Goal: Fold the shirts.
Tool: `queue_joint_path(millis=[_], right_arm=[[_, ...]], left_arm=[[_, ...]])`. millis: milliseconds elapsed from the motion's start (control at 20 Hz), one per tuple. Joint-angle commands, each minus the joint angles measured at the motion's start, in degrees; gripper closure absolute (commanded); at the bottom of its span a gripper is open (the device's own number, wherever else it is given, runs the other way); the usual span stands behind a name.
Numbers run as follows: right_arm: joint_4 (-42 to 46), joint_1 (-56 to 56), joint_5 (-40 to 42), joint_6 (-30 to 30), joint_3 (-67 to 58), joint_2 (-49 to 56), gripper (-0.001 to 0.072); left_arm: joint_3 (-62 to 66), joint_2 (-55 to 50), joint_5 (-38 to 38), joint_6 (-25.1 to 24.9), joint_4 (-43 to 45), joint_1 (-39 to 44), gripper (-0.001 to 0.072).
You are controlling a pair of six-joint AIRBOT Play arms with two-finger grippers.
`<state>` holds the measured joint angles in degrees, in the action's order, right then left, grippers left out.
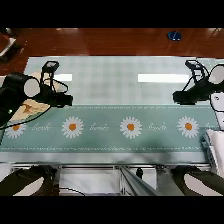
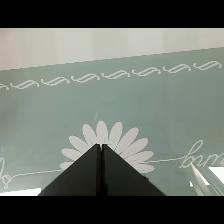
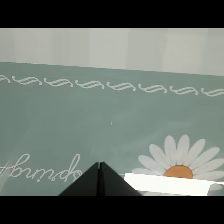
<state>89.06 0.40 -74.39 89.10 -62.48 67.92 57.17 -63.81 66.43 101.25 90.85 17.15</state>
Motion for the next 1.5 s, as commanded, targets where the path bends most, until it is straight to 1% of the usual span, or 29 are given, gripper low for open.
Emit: queue_joint_path(millis=[0, 700, 800, 850, 1000, 1050, 1100, 1150, 1300, 1350, 1400, 1450], right_arm=[[0.0, 0.07, 0.0, 0.02, -0.02, 0.02, 0.0696], [-0.04, 0.07, 0.22, 0.02, -0.02, 0.0, 0.0696], [-0.04, 0.07, 1.57, 0.02, -0.02, 0.02, 0.0696], [-0.04, 0.07, 2.45, 0.02, -0.02, 0.0, 0.0696], [-0.28, 0.07, 4.37, 0.04, 0.0, 0.02, 0.0696], [-0.26, 0.07, 5.46, 0.04, 0.0, 0.11, 0.0669], [-0.24, 0.07, 6.25, 0.26, 0.02, 0.42, 0.0367], [-0.17, 0.07, 5.81, -0.17, 0.11, 0.81, 0.0089], [0.15, 0.07, 1.79, -0.37, 0.39, 1.11, 0.0092], [-0.2, 0.2, 0.44, -0.46, 0.63, 0.76, 0.0092], [-0.81, 0.44, 0.02, -0.44, 1.09, 0.26, 0.0092], [-1.31, 0.57, 0.13, -0.44, 1.73, -0.44, 0.0092]], left_arm=[[-0.02, -0.04, 0.0, 0.0, 0.02, 0.0, 0.0676], [-0.02, -0.04, 0.0, 0.0, 0.0, 0.0, 0.0676], [-0.02, -0.04, 0.0, 0.0, 0.0, 0.0, 0.0676], [-0.02, -0.07, -0.44, 0.0, 0.0, 0.0, 0.0676], [-0.02, -0.07, -5.11, -0.02, 0.02, 0.0, 0.0674], [-0.02, -0.09, -6.78, -0.04, 0.46, -0.07, 0.0596], [-0.02, -0.11, -9.57, -0.04, 2.19, -0.04, 0.0188], [0.15, -0.09, -12.0, -0.28, 5.09, -0.11, 0.0002], [2.43, -0.04, -12.7, 0.28, 19.8, -2.16, 0.0003], [2.58, -0.04, -12.94, 2.19, 24.06, -4.42, 0.0004], [2.56, -0.2, -12.94, 5.2, 26.03, -7.58, 0.0004], [2.56, -0.72, -12.87, 8.09, 25.94, -11.78, 0.0005]])
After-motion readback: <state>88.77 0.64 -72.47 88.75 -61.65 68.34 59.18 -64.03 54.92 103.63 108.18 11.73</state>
